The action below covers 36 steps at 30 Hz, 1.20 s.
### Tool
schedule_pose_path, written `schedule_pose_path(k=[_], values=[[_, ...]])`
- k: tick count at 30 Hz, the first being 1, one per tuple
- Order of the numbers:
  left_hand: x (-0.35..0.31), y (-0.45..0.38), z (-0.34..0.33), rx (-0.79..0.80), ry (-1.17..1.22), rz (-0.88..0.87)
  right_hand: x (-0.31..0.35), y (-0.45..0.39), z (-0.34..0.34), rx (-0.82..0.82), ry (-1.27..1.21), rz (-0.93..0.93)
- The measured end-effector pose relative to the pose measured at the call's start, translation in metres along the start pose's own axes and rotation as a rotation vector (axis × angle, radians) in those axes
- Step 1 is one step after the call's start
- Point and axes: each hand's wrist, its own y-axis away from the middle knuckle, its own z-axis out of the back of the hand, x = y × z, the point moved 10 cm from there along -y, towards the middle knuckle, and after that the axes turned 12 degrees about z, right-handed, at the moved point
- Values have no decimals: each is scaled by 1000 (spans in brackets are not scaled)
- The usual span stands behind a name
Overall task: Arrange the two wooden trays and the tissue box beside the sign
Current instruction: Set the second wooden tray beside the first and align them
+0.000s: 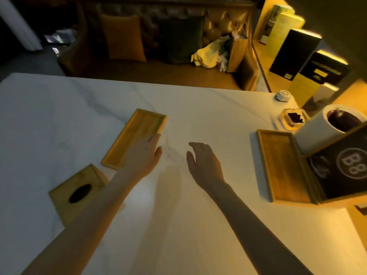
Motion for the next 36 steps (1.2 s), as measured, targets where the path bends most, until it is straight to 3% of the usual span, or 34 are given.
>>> schedule_pose_path(k=[3, 6, 15, 19, 25, 29, 33, 36], values=[[47, -19, -11, 53, -108, -24, 16, -22, -34, 23, -18, 11], [91, -34, -27, 110, -158, 7, 15, -35, -77, 147, -18, -37], [204, -57, -94, 461, -173, 348, 7, -25, -195, 538, 1, -158], [224, -58, -116, 595, -59, 503, 10, -17, -219, 621, -21, -188], [233, -62, -123, 642, 61, 593, 33, -24, -234, 603, -198, -230], [231, -64, -120, 633, 160, 648, 33, -29, -236, 496, -442, -376], [231, -62, -108, 626, 345, 746, 35, -39, -218, 350, -625, -388], [225, -61, -93, 599, 485, 764, 33, -35, -205, 327, -855, -525]])
